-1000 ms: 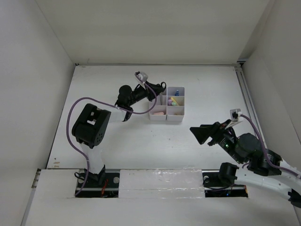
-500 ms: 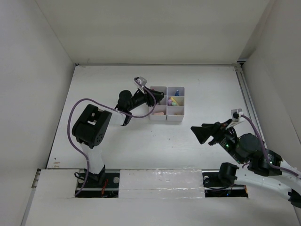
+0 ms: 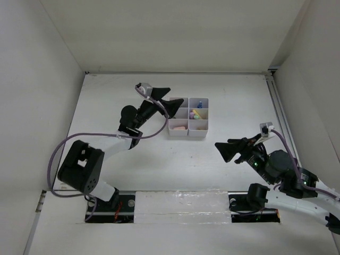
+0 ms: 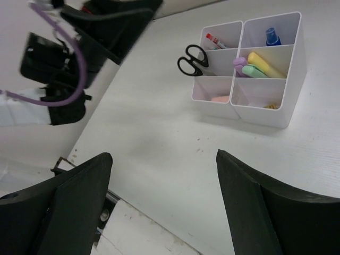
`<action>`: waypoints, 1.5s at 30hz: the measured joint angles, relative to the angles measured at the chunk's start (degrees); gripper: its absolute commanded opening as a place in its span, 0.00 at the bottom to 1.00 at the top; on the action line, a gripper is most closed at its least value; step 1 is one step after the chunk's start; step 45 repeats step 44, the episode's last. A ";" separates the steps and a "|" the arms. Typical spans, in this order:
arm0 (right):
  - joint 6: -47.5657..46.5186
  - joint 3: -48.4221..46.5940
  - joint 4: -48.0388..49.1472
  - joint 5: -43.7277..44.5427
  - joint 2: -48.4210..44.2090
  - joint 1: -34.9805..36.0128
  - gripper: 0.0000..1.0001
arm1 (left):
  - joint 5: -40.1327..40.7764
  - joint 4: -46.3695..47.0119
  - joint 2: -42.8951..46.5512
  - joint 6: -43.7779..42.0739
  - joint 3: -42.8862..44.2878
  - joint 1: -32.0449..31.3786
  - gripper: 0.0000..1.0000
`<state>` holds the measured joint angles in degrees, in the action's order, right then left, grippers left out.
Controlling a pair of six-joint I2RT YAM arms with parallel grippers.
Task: Sort the stationery into containers
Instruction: Reset both arms
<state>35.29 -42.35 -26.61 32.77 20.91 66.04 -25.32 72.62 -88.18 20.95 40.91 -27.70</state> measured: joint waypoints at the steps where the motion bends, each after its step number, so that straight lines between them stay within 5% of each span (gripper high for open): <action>1: -0.15 0.00 0.09 -0.02 0.26 0.00 0.85 | 0.74 -0.02 2.36 -0.50 0.42 -0.09 1.00; 7: -0.76 -0.02 0.13 0.20 2.19 0.00 1.00 | 8.15 -7.89 15.28 -2.08 6.08 -0.44 1.00; 12: -1.07 -3.61 -3.48 3.34 5.33 0.00 1.00 | 21.20 -30.82 24.44 0.07 14.97 -0.44 1.00; 21: 0.57 -16.83 -14.67 10.75 8.31 0.00 1.00 | 48.26 -75.76 43.82 13.18 15.50 -0.42 1.00; 26: 1.40 -20.20 -18.67 12.63 6.23 0.00 1.00 | 54.64 -94.12 49.13 17.81 15.39 -0.39 1.00; 34: 1.68 -23.39 -24.61 19.08 5.40 0.00 1.00 | 50.01 -102.97 58.36 16.37 9.01 -0.39 1.00; 45: 2.08 -23.06 -25.86 22.36 4.35 0.00 1.00 | 41.09 -98.95 65.68 11.32 5.84 -0.35 1.00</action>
